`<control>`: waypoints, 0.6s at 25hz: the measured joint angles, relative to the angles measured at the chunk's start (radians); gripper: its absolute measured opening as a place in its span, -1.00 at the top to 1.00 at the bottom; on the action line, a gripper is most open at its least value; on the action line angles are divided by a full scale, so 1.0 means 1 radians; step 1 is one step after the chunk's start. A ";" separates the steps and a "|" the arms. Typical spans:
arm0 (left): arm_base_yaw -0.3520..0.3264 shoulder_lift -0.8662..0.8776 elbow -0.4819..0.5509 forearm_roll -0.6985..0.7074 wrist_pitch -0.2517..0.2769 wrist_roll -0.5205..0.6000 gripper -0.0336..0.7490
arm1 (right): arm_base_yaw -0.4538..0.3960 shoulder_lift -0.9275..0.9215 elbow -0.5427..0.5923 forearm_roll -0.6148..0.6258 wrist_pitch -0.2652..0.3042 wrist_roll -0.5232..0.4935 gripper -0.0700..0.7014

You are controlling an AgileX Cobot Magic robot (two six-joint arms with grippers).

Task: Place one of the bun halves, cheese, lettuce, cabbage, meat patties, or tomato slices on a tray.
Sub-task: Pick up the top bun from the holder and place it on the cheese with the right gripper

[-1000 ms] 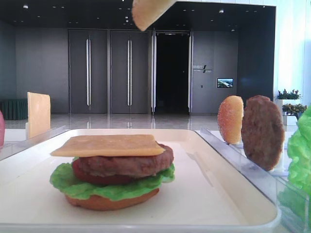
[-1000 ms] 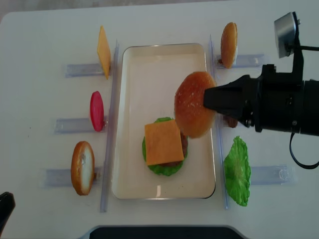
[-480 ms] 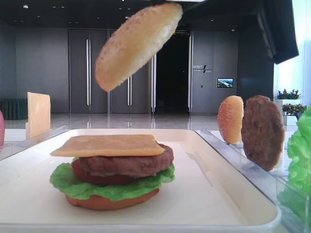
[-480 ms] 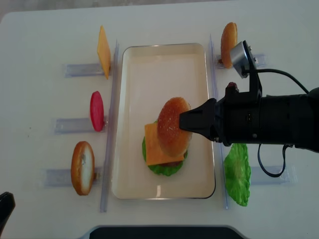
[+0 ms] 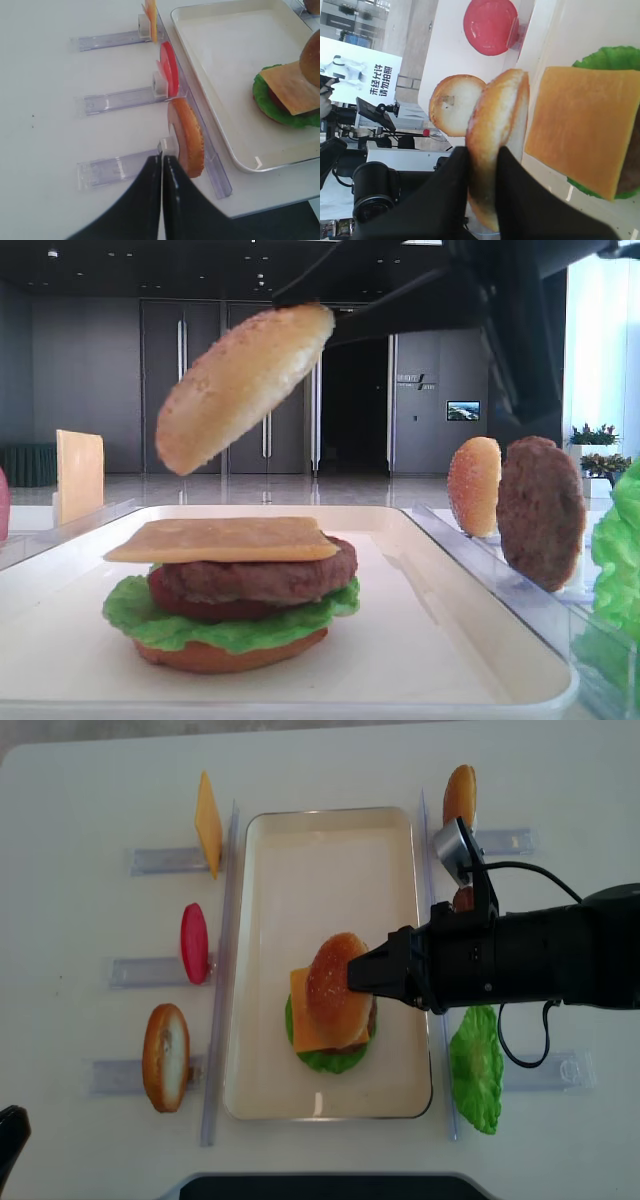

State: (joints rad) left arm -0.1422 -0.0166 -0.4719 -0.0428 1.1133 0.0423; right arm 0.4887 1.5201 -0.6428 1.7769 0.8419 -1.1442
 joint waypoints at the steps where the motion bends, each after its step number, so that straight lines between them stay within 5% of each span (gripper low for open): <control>1: 0.000 0.000 0.000 0.000 0.000 0.000 0.92 | 0.000 0.017 -0.008 0.001 0.008 0.000 0.44; 15: 0.000 0.000 0.000 0.000 0.000 0.000 0.92 | 0.000 0.128 -0.048 0.003 0.083 -0.012 0.44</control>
State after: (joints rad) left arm -0.1422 -0.0166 -0.4719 -0.0428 1.1133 0.0423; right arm 0.4887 1.6476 -0.6905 1.7797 0.9249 -1.1563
